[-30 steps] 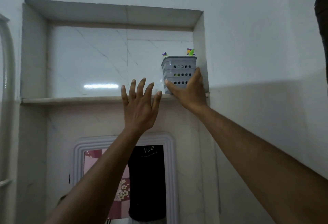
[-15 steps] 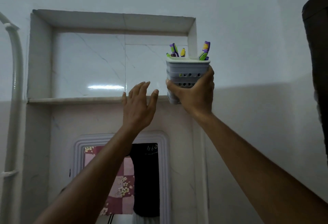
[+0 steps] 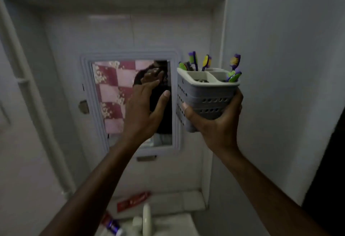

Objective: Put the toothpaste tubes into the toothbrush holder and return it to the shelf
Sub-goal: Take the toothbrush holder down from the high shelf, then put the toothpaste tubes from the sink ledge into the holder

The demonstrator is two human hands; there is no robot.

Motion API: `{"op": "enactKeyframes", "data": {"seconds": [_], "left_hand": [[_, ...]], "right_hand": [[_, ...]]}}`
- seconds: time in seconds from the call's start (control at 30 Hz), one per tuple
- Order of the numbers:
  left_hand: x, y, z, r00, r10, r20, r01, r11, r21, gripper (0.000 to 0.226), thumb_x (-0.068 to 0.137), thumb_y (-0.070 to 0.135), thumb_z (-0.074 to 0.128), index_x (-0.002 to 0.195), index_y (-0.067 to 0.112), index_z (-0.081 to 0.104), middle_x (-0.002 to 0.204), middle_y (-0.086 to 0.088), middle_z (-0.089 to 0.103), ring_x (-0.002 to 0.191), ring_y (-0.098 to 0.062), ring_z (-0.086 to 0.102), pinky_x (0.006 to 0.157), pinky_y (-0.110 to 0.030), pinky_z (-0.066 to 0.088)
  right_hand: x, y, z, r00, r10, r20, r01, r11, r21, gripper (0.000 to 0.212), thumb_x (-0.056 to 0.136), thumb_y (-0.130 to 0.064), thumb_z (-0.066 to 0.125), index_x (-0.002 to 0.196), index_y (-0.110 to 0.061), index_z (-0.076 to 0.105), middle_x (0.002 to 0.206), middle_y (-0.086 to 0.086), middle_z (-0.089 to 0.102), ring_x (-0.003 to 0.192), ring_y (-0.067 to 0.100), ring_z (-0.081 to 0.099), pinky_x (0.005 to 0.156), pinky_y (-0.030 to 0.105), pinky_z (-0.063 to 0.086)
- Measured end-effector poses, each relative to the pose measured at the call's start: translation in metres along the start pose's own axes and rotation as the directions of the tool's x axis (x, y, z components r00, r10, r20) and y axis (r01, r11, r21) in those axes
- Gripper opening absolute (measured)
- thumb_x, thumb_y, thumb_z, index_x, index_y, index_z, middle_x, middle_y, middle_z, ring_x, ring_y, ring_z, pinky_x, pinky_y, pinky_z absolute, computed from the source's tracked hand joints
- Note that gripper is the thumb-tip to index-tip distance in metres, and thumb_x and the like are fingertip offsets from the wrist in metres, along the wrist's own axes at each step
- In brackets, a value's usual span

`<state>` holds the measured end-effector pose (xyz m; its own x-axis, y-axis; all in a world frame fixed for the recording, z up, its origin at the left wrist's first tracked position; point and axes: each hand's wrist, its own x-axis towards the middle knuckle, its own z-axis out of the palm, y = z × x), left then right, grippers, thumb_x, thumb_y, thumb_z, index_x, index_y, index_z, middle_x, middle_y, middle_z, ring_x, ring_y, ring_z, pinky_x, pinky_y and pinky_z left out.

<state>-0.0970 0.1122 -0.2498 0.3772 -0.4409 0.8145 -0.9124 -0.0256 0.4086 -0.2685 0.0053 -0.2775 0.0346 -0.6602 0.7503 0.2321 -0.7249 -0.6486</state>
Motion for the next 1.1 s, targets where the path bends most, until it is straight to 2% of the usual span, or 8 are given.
{"op": "enactKeyframes", "data": {"seconds": [0.07, 0.23, 0.3, 0.4, 0.67, 0.83, 0.97, 1.1], "left_hand": [[-0.039, -0.016, 0.006, 0.998, -0.053, 0.033, 0.054, 0.998, -0.032, 0.054, 0.108, 0.058, 0.053, 0.149, 0.023, 0.058, 0.145, 0.003, 0.063, 0.132, -0.012, 0.059, 0.105, -0.044, 0.055], [-0.149, -0.056, 0.022, 0.961, -0.226, 0.162, 0.243, 0.965, -0.098, 0.043, 0.107, 0.048, 0.062, 0.14, 0.021, 0.066, 0.135, 0.006, 0.068, 0.125, -0.007, 0.062, 0.1, -0.016, 0.047], [-0.188, -0.071, 0.027, 0.931, -0.295, 0.217, 0.322, 0.942, -0.1, 0.04, 0.107, 0.047, 0.063, 0.136, 0.021, 0.068, 0.133, 0.008, 0.07, 0.124, -0.006, 0.064, 0.101, -0.019, 0.05], [-0.242, -0.093, 0.031, 0.863, -0.429, 0.266, 0.467, 0.879, -0.096, 0.035, 0.106, 0.045, 0.064, 0.131, 0.022, 0.071, 0.126, 0.006, 0.071, 0.116, -0.003, 0.066, 0.088, -0.004, 0.047], [-0.36, -0.166, 0.042, 0.664, -0.714, 0.222, 0.736, 0.676, -0.026, 0.025, 0.108, 0.042, 0.062, 0.117, 0.022, 0.074, 0.111, 0.012, 0.072, 0.101, -0.001, 0.067, 0.084, -0.025, 0.052], [-0.405, -0.202, 0.047, 0.517, -0.791, 0.328, 0.832, 0.554, 0.026, 0.025, 0.108, 0.041, 0.061, 0.116, 0.021, 0.074, 0.111, 0.008, 0.075, 0.102, -0.005, 0.068, 0.084, -0.024, 0.051], [-0.423, -0.227, 0.053, 0.485, -0.784, 0.389, 0.826, 0.556, 0.091, 0.021, 0.107, 0.033, 0.063, 0.12, 0.021, 0.073, 0.113, 0.009, 0.074, 0.101, -0.004, 0.069, 0.085, -0.028, 0.058], [-0.432, -0.258, 0.054, 0.56, -0.709, 0.429, 0.668, 0.693, 0.273, 0.031, 0.1, 0.011, 0.065, 0.13, 0.018, 0.068, 0.128, -0.001, 0.07, 0.112, -0.02, 0.067, 0.096, -0.039, 0.058]], "right_hand": [[-0.039, 0.013, -0.006, 0.999, 0.045, 0.025, -0.045, 0.999, -0.022, 0.125, 0.059, -0.062, 0.096, 0.16, -0.013, 0.042, 0.141, 0.008, 0.053, 0.134, 0.024, 0.053, 0.102, 0.016, 0.051], [-0.129, 0.063, -0.017, 0.968, 0.219, 0.124, -0.206, 0.972, -0.109, 0.124, 0.059, -0.06, 0.096, 0.159, -0.009, 0.043, 0.139, 0.006, 0.05, 0.132, 0.017, 0.052, 0.107, 0.012, 0.043], [-0.16, 0.085, -0.022, 0.949, 0.277, 0.153, -0.244, 0.948, -0.202, 0.123, 0.059, -0.062, 0.097, 0.157, -0.008, 0.046, 0.14, 0.007, 0.054, 0.131, 0.017, 0.055, 0.11, 0.019, 0.045], [-0.203, 0.12, -0.03, 0.905, 0.383, 0.183, -0.305, 0.887, -0.346, 0.121, 0.058, -0.064, 0.101, 0.153, -0.011, 0.05, 0.141, 0.005, 0.064, 0.13, 0.023, 0.065, 0.107, 0.04, 0.055], [-0.294, 0.188, -0.028, 0.764, 0.613, 0.203, -0.438, 0.723, -0.535, 0.123, 0.054, -0.07, 0.095, 0.151, -0.011, 0.047, 0.144, 0.004, 0.068, 0.128, 0.027, 0.069, 0.094, 0.039, 0.059], [-0.333, 0.215, -0.007, 0.67, 0.717, 0.189, -0.512, 0.632, -0.582, 0.119, 0.059, -0.045, 0.106, 0.151, -0.005, 0.043, 0.144, 0.008, 0.06, 0.131, 0.027, 0.064, 0.092, 0.025, 0.05], [-0.349, 0.233, 0.007, 0.652, 0.743, 0.148, -0.552, 0.6, -0.579, 0.118, 0.058, -0.036, 0.109, 0.148, -0.001, 0.041, 0.141, 0.005, 0.056, 0.126, 0.02, 0.063, 0.097, 0.03, 0.055], [-0.358, 0.244, 0.016, 0.616, 0.776, 0.134, -0.595, 0.57, -0.567, 0.122, 0.057, -0.035, 0.111, 0.149, -0.002, 0.038, 0.14, -0.004, 0.055, 0.124, 0.012, 0.062, 0.097, 0.025, 0.053]]}}
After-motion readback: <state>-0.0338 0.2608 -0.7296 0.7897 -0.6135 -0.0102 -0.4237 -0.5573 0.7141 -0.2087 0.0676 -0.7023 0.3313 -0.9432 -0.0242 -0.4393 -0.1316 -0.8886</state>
